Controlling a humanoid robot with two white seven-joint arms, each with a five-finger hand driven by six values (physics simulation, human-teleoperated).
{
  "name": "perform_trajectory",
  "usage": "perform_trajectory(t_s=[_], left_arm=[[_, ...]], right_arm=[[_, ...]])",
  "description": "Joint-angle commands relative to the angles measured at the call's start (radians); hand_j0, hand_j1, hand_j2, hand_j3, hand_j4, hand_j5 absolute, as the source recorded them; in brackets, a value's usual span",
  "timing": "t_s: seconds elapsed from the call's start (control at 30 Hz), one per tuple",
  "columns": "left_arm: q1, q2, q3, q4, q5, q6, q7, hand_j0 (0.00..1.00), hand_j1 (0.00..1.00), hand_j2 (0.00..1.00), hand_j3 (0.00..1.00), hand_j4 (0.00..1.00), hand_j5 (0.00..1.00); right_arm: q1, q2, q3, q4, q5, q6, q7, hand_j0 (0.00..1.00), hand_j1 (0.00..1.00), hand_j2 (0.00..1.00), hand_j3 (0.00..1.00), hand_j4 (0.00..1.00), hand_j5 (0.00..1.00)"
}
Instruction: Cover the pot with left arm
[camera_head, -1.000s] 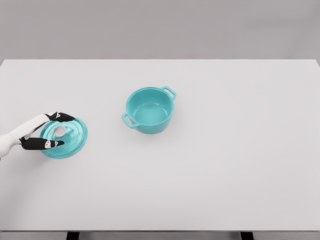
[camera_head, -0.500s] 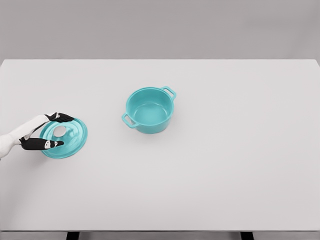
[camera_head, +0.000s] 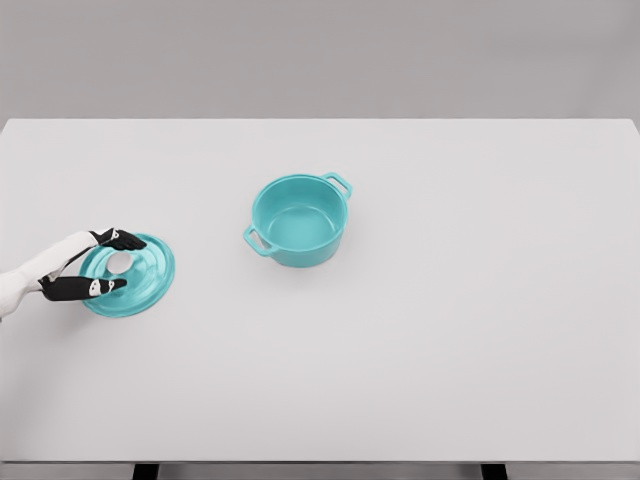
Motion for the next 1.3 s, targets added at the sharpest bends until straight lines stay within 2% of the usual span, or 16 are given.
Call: perform_trajectory(t_s=[0.0, 0.33, 0.47, 0.73, 1.27], left_arm=[[0.000, 0.002, 0.000, 0.001, 0.005, -0.003, 0.000, 0.64, 0.64, 0.64, 0.64, 0.64, 0.64], [0.000, -0.004, -0.012, 0.009, 0.005, -0.003, 0.008, 0.60, 0.60, 0.60, 0.60, 0.60, 0.60], [0.000, -0.013, -0.012, 0.011, 0.005, -0.003, 0.008, 0.56, 0.56, 0.56, 0.56, 0.56, 0.56], [-0.003, -0.025, -0.014, 0.026, 0.005, -0.003, 0.005, 0.55, 0.55, 0.55, 0.55, 0.55, 0.55], [-0.035, -0.022, -0.014, -0.091, -0.028, 0.040, -0.006, 0.54, 0.54, 0.54, 0.54, 0.54, 0.54]], right_arm=[[0.000, 0.000, 0.000, 0.000, 0.001, 0.000, 0.000, 1.00, 1.00, 1.00, 1.00, 1.00, 1.00], [0.000, 0.000, 0.000, 0.000, 0.001, 0.000, 0.000, 1.00, 1.00, 1.00, 1.00, 1.00, 1.00], [0.000, 0.000, 0.000, 0.000, 0.001, 0.000, 0.000, 1.00, 1.00, 1.00, 1.00, 1.00, 1.00], [0.000, 0.000, 0.000, 0.000, 0.001, 0.000, 0.000, 1.00, 1.00, 1.00, 1.00, 1.00, 1.00], [0.000, 0.000, 0.000, 0.000, 0.001, 0.000, 0.000, 1.00, 1.00, 1.00, 1.00, 1.00, 1.00]])
